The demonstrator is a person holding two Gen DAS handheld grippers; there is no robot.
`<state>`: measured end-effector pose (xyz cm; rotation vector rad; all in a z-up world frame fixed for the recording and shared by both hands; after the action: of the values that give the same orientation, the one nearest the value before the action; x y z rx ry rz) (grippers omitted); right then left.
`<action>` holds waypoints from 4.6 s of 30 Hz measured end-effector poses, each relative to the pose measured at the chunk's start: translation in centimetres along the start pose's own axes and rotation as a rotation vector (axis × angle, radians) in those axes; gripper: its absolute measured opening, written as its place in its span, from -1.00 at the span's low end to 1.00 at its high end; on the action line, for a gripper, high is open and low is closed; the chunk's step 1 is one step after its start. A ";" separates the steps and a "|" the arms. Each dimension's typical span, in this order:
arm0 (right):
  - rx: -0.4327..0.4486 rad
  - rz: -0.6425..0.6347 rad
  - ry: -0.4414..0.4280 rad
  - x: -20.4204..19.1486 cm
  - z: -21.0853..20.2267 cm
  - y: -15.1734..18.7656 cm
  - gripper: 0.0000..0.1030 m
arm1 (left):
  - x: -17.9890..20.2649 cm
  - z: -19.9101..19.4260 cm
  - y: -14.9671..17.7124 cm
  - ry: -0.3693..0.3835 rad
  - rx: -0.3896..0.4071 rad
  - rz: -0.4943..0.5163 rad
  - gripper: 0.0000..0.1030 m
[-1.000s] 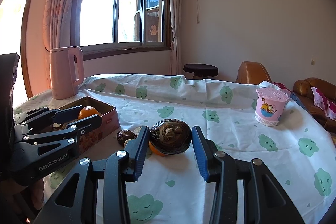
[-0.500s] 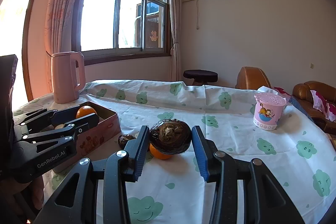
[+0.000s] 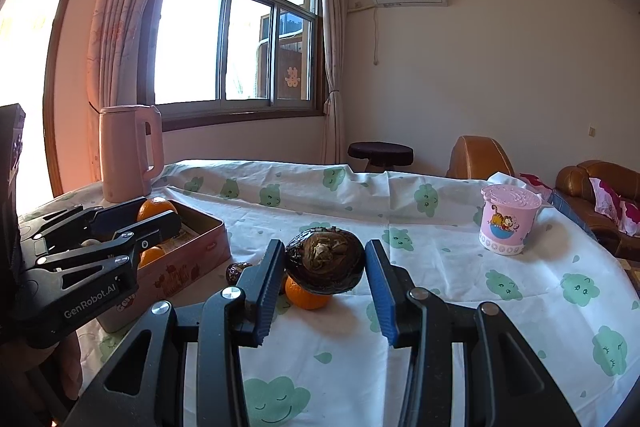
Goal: Organize fruits
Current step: 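Carry the orange and the dark pastry over the tin with both tools, then open both tools to drop the orange and pastry into the tin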
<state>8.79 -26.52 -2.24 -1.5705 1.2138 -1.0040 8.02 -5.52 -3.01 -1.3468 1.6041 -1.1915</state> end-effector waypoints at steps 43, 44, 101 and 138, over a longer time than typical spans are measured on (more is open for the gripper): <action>-0.016 -0.120 -0.175 -8.4 3.2 -3.1 -0.15 | -9.4 -1.7 -0.2 -0.124 -0.044 -0.105 -0.21; -0.018 -0.121 -0.183 -8.7 3.4 -3.2 -0.15 | -9.8 -1.6 -0.2 -0.127 -0.051 -0.111 -0.22; -0.251 -0.157 -0.282 -16.9 11.5 -2.0 -0.14 | -15.5 3.6 0.7 -0.200 -0.302 -0.112 -0.21; -0.247 -0.131 -0.224 -16.2 11.5 -2.1 0.35 | -15.7 3.6 1.3 -0.232 -0.305 -0.116 0.40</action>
<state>17.07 -8.52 -4.75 -1.9202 1.1221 -0.7554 14.05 9.21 -5.93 -1.7236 1.6001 -0.8396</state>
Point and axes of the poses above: each gripper's, at about its wrist camera, not at the fingertips, and z roughly the way its jaws point, x to its right, y to its underside, the point moved 1 cm from there along z, roughly the way its jaws point, and after that the axes turned 11 degrees about y, right-handed, at the moved point
